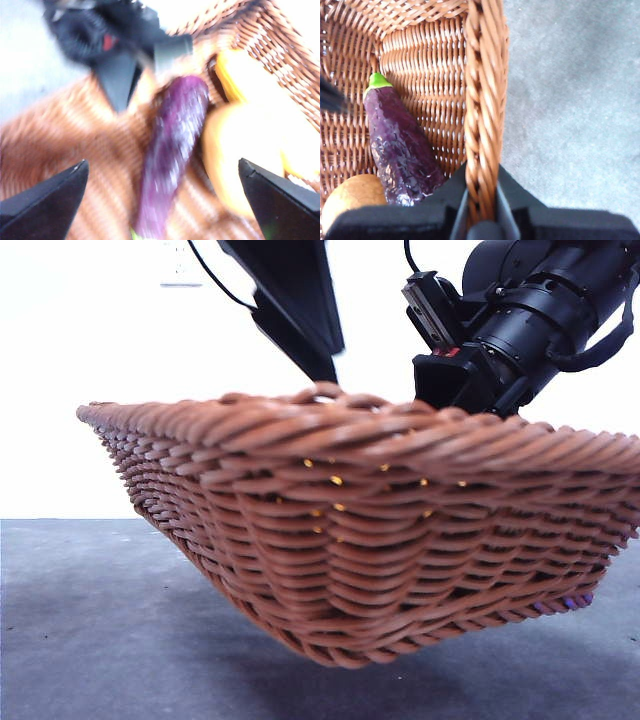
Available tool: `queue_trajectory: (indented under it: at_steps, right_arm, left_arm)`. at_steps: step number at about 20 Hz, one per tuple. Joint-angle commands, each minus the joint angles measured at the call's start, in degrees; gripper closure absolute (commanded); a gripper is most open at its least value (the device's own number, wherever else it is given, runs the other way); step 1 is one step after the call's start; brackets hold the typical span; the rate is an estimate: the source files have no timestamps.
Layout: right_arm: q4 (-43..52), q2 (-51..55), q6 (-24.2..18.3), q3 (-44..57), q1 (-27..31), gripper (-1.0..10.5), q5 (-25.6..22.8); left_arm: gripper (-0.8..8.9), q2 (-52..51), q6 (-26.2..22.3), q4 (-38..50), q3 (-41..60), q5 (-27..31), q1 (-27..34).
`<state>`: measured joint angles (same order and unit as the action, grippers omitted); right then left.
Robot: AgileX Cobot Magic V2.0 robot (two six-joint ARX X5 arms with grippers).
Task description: Help me put the vegetables on the table into the basket
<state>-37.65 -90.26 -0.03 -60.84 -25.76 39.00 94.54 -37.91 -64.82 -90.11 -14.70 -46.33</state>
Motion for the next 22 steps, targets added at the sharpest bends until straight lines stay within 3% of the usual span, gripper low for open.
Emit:
queue_trajectory:
  at_steps: [1,6,7,9,14,17,22]
  right_arm:
    - [0.3,-0.2,0.0,0.0,0.1,9.6,0.8]
    - [0.3,-0.2,0.0,-0.1,3.5,9.6,-0.3]
    - [0.2,-0.2,0.0,-0.2,4.1,9.6,-0.3]
    - [0.3,-0.2,0.5,-0.8,4.5,9.6,-0.3]
    - [0.2,0.1,4.1,-5.6,6.2,9.6,-4.0]
    - [-0.4,1.3,5.0,-9.8,12.8,9.6,-5.1]
    - [-1.5,1.3,3.9,-11.5,24.4,9.6,-7.4]
  left_arm:
    - [3.13,-2.8,3.0,-2.5,-0.1,-0.5,1.2]
    - [3.17,-9.7,14.5,-10.6,-0.1,-0.7,3.6]
    - [4.20,-11.1,16.4,-10.6,-0.1,-0.7,3.7]
    - [8.40,-13.3,18.0,-10.6,-0.1,-0.7,3.7]
    - [8.21,-18.8,21.4,-10.6,-0.1,1.5,3.7]
    - [8.21,-24.8,24.3,-10.3,-0.1,9.9,3.7]
    - [8.21,-33.5,28.8,-8.0,-0.1,16.1,3.7]
